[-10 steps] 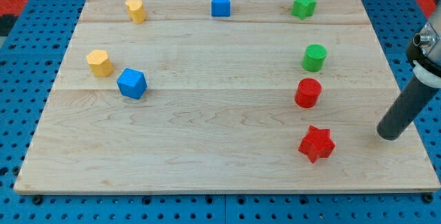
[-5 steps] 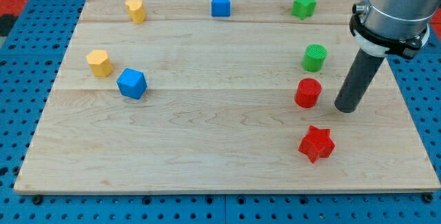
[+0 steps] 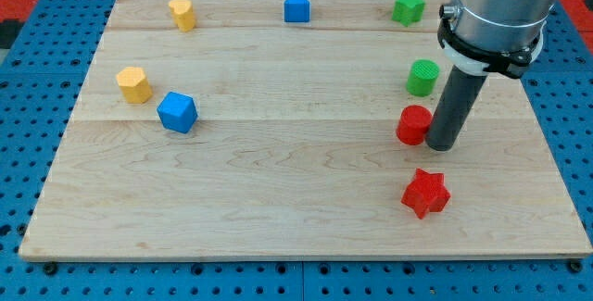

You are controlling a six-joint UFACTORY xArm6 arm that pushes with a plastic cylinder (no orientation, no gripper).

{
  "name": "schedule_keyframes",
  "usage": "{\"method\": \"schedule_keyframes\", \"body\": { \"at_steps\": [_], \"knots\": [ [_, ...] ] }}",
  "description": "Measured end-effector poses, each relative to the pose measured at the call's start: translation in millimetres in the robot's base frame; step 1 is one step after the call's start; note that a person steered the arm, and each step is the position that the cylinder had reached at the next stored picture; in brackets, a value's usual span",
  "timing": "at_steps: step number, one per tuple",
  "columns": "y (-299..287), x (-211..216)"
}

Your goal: Move the red circle slightly to the left

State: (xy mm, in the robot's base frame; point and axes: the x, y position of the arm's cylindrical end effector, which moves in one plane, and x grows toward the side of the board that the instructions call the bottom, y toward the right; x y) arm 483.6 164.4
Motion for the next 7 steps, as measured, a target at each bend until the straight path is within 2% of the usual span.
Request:
{"method": "schedule_keyframes", "body": {
  "at_steps": [1, 2, 3, 4, 6, 7],
  "knots": [
    [8.5, -8.6],
    [6.8, -35.9],
    [-34.9, -50.9],
    [-66.4, -89.5],
    [-248.2, -89.5],
    [-299.5, -82.9]
  ]
}}
